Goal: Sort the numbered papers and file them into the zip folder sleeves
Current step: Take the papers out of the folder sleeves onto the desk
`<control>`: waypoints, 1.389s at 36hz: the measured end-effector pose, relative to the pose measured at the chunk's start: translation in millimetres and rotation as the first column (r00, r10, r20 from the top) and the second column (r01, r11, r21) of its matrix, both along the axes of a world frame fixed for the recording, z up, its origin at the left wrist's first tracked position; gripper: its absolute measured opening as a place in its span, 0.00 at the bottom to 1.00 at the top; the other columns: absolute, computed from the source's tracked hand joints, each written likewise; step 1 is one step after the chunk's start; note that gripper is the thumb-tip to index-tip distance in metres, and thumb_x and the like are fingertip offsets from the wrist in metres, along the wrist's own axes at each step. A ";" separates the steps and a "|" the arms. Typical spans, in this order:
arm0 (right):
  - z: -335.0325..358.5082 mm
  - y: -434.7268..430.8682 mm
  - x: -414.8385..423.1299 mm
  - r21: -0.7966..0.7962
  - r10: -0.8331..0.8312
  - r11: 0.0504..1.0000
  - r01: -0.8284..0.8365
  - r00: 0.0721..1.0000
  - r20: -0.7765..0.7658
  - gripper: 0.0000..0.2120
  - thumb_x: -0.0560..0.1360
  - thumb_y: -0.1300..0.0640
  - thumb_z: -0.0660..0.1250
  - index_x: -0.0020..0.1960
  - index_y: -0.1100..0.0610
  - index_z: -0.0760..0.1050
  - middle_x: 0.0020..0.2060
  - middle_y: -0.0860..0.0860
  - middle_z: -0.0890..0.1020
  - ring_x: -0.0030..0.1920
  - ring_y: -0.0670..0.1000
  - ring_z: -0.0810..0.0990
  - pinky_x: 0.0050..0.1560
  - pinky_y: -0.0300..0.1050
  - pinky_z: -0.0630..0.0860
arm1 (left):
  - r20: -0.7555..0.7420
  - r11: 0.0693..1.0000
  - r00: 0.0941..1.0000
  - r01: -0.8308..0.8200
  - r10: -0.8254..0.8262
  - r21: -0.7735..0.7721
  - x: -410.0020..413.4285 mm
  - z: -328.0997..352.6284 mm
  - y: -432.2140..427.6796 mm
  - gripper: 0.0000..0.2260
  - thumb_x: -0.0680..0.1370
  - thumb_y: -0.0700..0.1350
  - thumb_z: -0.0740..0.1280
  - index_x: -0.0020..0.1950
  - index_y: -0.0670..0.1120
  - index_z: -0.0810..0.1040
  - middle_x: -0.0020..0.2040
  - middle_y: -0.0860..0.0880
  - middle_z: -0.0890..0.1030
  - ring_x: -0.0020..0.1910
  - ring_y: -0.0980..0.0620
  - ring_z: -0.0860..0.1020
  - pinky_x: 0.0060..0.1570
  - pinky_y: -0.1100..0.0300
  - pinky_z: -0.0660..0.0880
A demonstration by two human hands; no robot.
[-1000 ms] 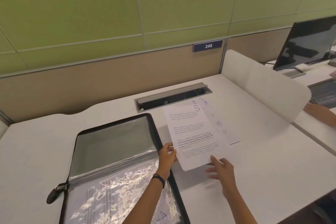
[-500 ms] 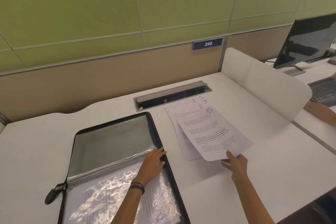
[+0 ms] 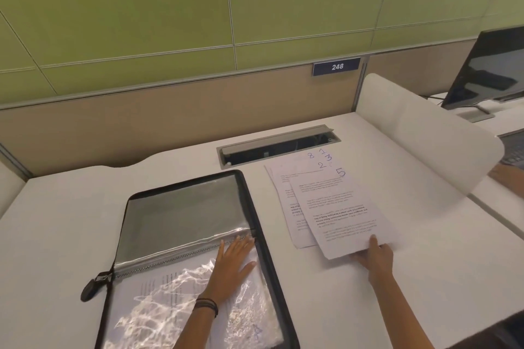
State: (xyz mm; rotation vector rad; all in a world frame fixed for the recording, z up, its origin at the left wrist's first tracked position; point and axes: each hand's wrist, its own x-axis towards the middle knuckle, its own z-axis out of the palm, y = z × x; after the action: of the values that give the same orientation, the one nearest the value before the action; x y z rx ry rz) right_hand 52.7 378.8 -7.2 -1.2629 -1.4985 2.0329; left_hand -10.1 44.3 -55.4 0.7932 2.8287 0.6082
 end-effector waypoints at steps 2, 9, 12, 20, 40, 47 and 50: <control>-5.2 -4.0 1.3 -0.031 -0.032 0.999 0.032 0.999 0.006 0.17 0.82 0.54 0.53 0.65 0.64 0.66 0.49 0.63 0.78 0.37 0.59 0.80 0.27 0.47 0.80 | -0.010 1.000 1.000 -0.001 0.001 -0.007 0.3 2.8 0.9 0.30 0.73 0.70 0.35 0.74 0.62 0.45 0.75 0.60 0.49 0.76 0.57 0.44 0.71 0.56 0.28; -13.3 -23.9 10.6 0.044 -0.100 0.994 0.098 0.993 0.057 0.13 0.81 0.53 0.51 0.53 0.64 0.64 0.32 0.63 0.75 0.20 0.56 0.73 0.21 0.45 0.76 | -0.010 0.999 1.000 0.010 -0.010 -0.047 3.8 4.5 1.8 0.28 0.76 0.67 0.36 0.74 0.59 0.44 0.75 0.56 0.47 0.77 0.48 0.46 0.69 0.56 0.27; -9.7 -39.1 13.7 0.112 -0.021 0.994 0.013 0.997 0.075 0.09 0.81 0.56 0.52 0.53 0.61 0.64 0.31 0.60 0.74 0.25 0.55 0.71 0.25 0.45 0.75 | 0.071 0.998 0.997 0.031 -0.027 -0.057 2.3 9.4 1.2 0.37 0.69 0.73 0.34 0.74 0.56 0.38 0.75 0.53 0.37 0.76 0.50 0.36 0.67 0.59 0.24; 23.5 -92.4 16.9 0.131 0.765 0.609 -0.782 0.623 0.164 0.10 0.80 0.59 0.60 0.48 0.64 0.76 0.34 0.57 0.83 0.31 0.52 0.82 0.34 0.45 0.80 | 0.213 0.997 0.974 0.082 -0.080 -0.002 14.8 13.1 -7.3 0.54 0.61 0.82 0.45 0.77 0.50 0.37 0.73 0.50 0.29 0.72 0.50 0.28 0.71 0.53 0.31; 32.6 -148.3 6.3 0.149 0.864 0.137 -0.979 0.192 0.465 0.13 0.78 0.54 0.62 0.61 0.54 0.66 0.40 0.53 0.79 0.32 0.48 0.80 0.37 0.44 0.82 | 0.305 0.917 0.933 -0.281 0.193 0.281 59.6 15.8 -24.0 0.24 0.82 0.47 0.59 0.76 0.57 0.54 0.74 0.58 0.58 0.72 0.62 0.56 0.69 0.66 0.52; 51.5 -152.5 9.7 -0.057 0.967 -0.093 -0.994 -0.104 0.234 0.37 0.76 0.50 0.65 0.75 0.47 0.44 0.51 0.55 0.83 0.44 0.54 0.84 0.39 0.44 0.81 | 0.294 0.858 0.913 -0.379 0.284 0.347 56.4 26.4 -24.7 0.19 0.81 0.43 0.61 0.72 0.50 0.67 0.70 0.53 0.71 0.69 0.56 0.68 0.68 0.66 0.61; 53.8 -156.9 11.0 -0.025 0.976 -0.138 -0.990 -0.140 0.168 0.38 0.76 0.56 0.66 0.75 0.46 0.44 0.51 0.55 0.84 0.45 0.54 0.84 0.40 0.44 0.81 | 0.280 0.863 0.917 -0.373 0.286 0.340 52.0 33.9 -25.9 0.19 0.80 0.46 0.63 0.71 0.51 0.68 0.68 0.52 0.73 0.66 0.54 0.72 0.66 0.62 0.67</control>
State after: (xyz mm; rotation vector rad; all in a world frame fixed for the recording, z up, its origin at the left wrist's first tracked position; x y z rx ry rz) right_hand 63.7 222.0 46.6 0.3086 -3.2707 2.3758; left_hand 42.0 18.4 -21.5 0.2472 2.6818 1.2546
